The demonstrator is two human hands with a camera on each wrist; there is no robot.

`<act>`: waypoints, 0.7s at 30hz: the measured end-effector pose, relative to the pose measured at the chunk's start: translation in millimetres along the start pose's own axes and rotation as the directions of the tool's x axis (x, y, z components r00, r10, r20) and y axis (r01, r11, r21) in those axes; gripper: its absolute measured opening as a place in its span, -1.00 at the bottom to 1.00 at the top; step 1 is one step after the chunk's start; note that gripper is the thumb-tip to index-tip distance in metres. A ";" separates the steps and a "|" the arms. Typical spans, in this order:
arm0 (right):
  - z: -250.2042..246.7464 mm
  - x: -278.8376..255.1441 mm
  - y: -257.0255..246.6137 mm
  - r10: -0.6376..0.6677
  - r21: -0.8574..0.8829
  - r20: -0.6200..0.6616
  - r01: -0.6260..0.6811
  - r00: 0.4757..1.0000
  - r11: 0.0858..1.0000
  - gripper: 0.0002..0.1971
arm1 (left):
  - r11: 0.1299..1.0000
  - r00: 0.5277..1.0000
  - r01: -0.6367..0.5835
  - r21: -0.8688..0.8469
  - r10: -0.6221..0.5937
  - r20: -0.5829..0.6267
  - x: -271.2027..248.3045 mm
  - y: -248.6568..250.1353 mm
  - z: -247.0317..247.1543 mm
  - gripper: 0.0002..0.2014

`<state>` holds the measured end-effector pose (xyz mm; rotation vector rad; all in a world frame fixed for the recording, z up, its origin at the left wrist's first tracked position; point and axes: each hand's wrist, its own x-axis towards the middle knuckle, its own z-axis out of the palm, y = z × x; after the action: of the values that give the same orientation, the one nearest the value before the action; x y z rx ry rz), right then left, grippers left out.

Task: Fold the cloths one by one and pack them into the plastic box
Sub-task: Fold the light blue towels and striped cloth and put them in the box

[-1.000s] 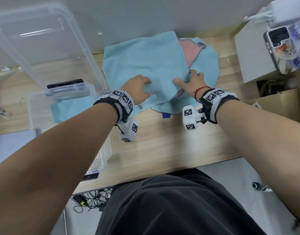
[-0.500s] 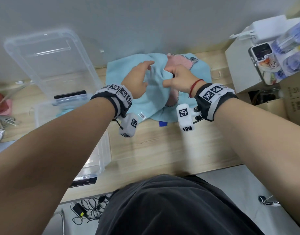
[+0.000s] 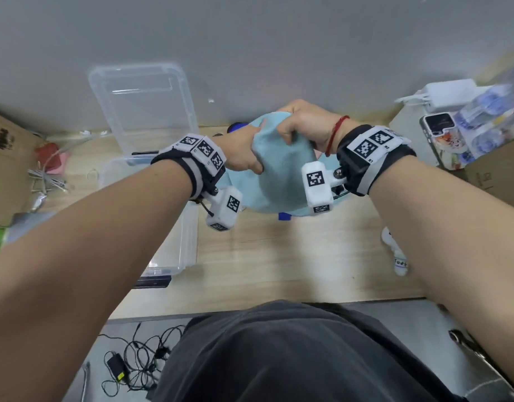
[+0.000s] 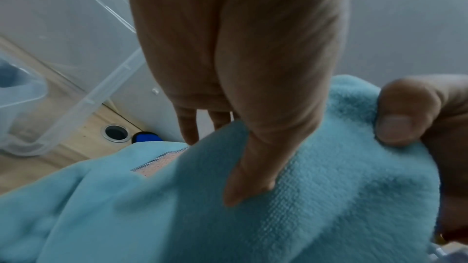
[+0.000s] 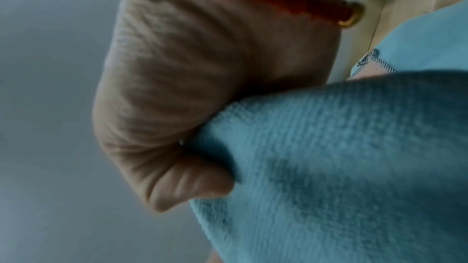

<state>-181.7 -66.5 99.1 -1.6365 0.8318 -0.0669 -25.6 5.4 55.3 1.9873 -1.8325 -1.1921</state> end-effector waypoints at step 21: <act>108.5 -106.4 32.7 -0.111 -0.408 -0.366 -0.052 0.924 0.911 -0.78 | 0.869 0.988 0.131 -0.477 -0.074 0.135 -162.0 -5.9 85.3 -0.34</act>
<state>-224.0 82.3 84.1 -2.0739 1.1794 -0.2550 -63.0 184.5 63.8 1.7679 -1.2987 -1.6335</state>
